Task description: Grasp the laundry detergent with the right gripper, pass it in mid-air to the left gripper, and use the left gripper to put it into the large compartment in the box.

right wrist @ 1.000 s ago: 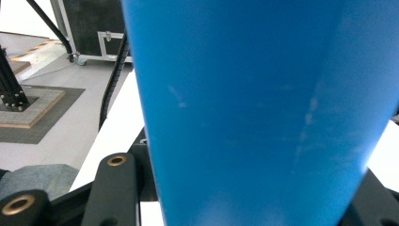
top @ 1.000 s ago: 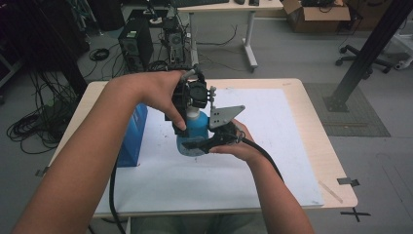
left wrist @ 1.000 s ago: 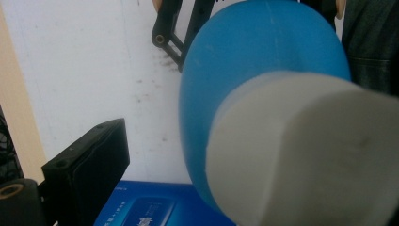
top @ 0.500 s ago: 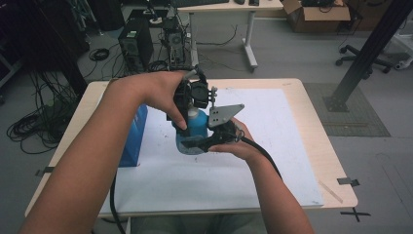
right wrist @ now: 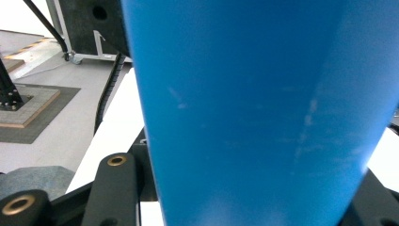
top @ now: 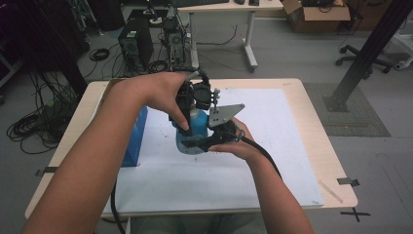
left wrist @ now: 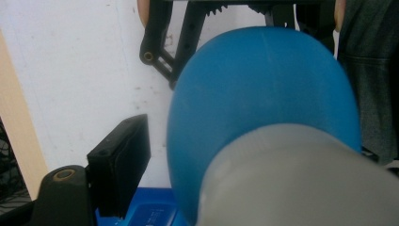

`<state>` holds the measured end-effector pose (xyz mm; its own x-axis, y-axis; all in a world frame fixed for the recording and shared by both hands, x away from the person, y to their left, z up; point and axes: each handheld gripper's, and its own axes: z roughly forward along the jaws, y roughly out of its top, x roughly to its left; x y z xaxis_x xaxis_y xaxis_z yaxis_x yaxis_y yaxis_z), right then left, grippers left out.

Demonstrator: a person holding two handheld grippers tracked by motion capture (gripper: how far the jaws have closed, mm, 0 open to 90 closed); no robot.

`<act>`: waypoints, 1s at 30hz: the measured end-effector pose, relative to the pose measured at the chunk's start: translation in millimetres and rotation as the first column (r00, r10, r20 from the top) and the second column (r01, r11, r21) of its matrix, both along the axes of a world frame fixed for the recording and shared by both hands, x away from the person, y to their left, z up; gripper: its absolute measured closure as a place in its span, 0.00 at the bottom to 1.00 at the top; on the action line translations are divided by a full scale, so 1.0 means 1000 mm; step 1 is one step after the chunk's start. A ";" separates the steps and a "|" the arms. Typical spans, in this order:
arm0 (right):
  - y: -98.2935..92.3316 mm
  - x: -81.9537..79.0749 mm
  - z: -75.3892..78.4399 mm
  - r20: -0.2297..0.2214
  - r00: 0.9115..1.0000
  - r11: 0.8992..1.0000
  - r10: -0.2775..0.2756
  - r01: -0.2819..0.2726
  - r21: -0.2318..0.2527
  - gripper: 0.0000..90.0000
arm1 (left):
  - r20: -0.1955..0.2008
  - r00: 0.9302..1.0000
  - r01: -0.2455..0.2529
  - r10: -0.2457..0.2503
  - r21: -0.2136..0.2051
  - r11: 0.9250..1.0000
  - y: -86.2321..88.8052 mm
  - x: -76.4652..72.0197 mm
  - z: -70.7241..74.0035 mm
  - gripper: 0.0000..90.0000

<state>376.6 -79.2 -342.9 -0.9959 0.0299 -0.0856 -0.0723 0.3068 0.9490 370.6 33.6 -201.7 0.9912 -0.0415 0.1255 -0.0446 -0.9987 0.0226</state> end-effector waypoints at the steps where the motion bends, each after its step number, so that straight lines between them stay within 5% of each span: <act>1: 0.000 0.000 0.000 0.003 1.000 1.000 0.000 0.000 0.000 0.51 | -0.002 1.000 -0.004 0.004 -0.002 1.000 0.000 -0.001 0.000 0.25; 17: -0.001 0.001 0.001 0.000 1.000 1.000 -0.008 0.008 0.001 0.51 | -0.030 0.999 0.012 -0.012 0.013 1.000 -0.005 -0.003 0.002 0.41; 30: 0.001 -0.001 0.002 -0.002 1.000 1.000 -0.003 0.003 0.008 0.50 | -0.046 0.999 -0.019 0.021 0.054 0.998 -0.008 -0.003 0.006 0.42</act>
